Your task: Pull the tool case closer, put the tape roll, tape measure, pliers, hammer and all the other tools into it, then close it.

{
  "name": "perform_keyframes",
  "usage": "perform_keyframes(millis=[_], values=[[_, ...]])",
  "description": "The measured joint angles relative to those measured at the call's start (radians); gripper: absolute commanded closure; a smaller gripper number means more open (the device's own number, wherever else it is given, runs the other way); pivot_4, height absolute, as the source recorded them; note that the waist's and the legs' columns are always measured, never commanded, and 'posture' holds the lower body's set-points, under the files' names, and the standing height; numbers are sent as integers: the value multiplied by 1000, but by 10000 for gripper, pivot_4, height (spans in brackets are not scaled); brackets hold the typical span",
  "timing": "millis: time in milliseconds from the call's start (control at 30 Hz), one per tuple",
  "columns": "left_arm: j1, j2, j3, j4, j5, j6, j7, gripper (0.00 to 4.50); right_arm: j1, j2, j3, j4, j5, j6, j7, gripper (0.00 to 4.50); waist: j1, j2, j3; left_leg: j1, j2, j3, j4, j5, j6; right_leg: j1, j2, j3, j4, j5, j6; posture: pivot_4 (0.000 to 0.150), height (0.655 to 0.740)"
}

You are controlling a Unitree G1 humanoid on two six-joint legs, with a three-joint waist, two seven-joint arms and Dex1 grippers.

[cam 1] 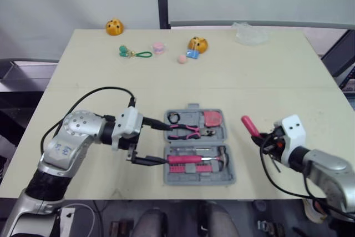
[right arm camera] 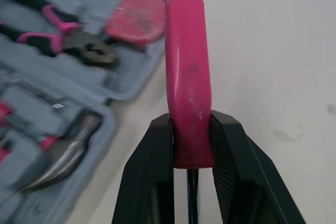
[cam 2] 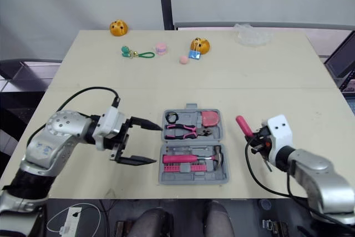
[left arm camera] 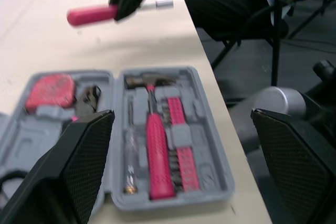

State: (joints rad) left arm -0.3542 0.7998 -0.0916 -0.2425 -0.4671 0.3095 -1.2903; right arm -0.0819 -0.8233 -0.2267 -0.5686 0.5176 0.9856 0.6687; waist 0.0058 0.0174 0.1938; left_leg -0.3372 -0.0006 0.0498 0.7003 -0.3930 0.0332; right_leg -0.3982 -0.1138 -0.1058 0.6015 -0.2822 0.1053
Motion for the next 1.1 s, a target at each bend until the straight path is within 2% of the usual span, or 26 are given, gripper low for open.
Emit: perform_keyframes(millis=[133, 200, 300, 400, 533, 800, 1100], values=[[72, 70, 2, -4, 19, -37, -60, 0, -186, -121, 200, -80, 102, 108, 135, 40702, -6, 0, 0, 0, 0, -2, 0, 0, 0, 0, -3, -1, -1, 0, -1, 1500, 7400], [92, 82, -1, -2, 42, -68, -76, 0, -276, -124, 308, -87, 104, 134, 159, 40702, -6, 0, 0, -1, 0, -2, 0, 0, -1, 0, -4, -1, -1, 0, -1, 1500, 7400], [105, 86, -22, 25, 96, -128, -88, 0, -453, -86, 544, -69, 61, 161, 183, 40702, -7, 0, 0, -3, 0, -3, 0, 0, -1, -3, -5, -1, -1, 0, -1, 1500, 7400], [111, 86, -35, 35, 125, -165, -96, 0, -521, -55, 684, -41, 30, 176, 196, 40702, -3, -1, -1, -17, -3, -5, 4, 0, 0, -16, -3, -4, 3, 0, -1, 1500, 7400], [112, 86, -41, 62, 151, -191, -97, 0, -577, 18, 835, 3, -35, 169, 195, 40702, -7, -2, -1, -20, -4, -4, 7, 0, 1, -18, -3, -12, 5, 0, 0, 1500, 7400], [113, 86, -41, 62, 157, -199, -98, 0, -587, 39, 965, 40, -144, 125, 210, 40702, -7, -2, -1, -21, -3, -5, 16, 0, 1, -17, -3, -12, 10, 0, 1, 1500, 7400], [113, 84, -41, 61, 156, -191, -97, 0, -588, 68, 979, 65, -205, 104, 213, 40702, -7, -2, -1, -21, -3, -5, 15, 0, 1, -17, -3, -12, 9, 0, 1, 1500, 7400]])
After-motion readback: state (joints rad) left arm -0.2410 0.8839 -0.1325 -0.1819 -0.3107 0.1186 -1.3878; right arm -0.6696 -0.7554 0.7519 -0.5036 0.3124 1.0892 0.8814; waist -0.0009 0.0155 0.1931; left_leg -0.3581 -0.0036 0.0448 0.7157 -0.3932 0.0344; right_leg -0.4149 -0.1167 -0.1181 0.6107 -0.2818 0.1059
